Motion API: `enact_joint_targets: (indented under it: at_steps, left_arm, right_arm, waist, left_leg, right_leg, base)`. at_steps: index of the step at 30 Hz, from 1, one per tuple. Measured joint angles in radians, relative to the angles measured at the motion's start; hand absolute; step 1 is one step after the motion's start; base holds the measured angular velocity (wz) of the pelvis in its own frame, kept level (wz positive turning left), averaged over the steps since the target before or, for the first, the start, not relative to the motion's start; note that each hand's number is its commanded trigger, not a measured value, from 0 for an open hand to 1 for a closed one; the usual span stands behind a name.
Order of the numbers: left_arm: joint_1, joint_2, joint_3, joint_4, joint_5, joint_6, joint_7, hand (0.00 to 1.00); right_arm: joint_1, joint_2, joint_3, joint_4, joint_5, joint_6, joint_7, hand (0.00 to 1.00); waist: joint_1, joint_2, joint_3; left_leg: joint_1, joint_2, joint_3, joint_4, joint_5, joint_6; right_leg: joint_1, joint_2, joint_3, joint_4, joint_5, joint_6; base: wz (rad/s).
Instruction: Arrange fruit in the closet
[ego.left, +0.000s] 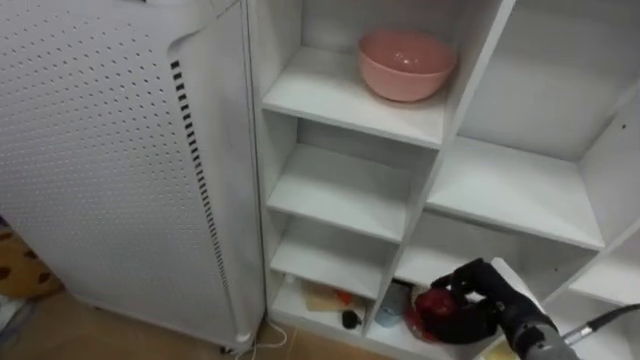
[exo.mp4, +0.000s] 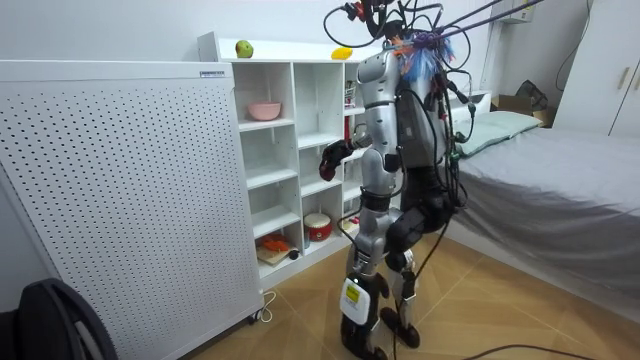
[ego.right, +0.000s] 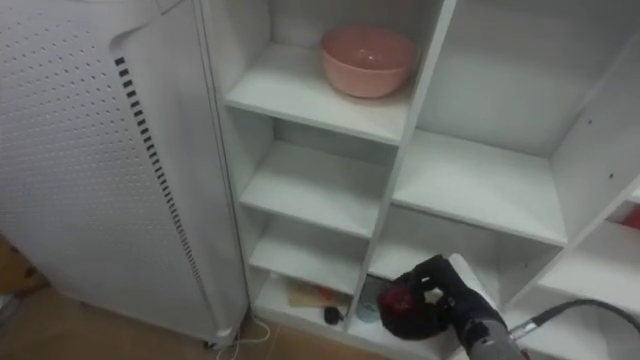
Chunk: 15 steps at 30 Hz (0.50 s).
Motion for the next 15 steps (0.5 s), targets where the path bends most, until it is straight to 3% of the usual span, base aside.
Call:
enact_joint_targets:
  at_steps: [7,15]
  left_arm:
    - [-0.001,0.003,-0.022,-0.008,-0.034,0.005,0.005,0.0]
    - [0.013,0.032,-0.037,-0.12,-0.067,0.025,0.039,0.0]
  right_arm:
    - [-0.052,-0.011,0.041,0.044,-0.079,-0.006,-0.106,1.0]
    - [-0.186,-0.134,0.099,0.101,-0.094,-0.001,-0.243,1.0]
  waist:
    - [0.007,-0.004,0.0019]
    - [0.021,-0.032,0.0116]
  left_leg:
    - [-0.126,0.001,-0.005,0.079,-0.001,-0.003]
    - [-0.272,-0.002,-0.004,0.148,0.003,-0.01]
  right_leg:
    - [-0.124,-0.02,-0.016,0.101,-0.021,-0.023]
    - [-0.27,-0.05,-0.031,0.2,-0.051,-0.042]
  base:
    - [0.08]
    - [0.11]
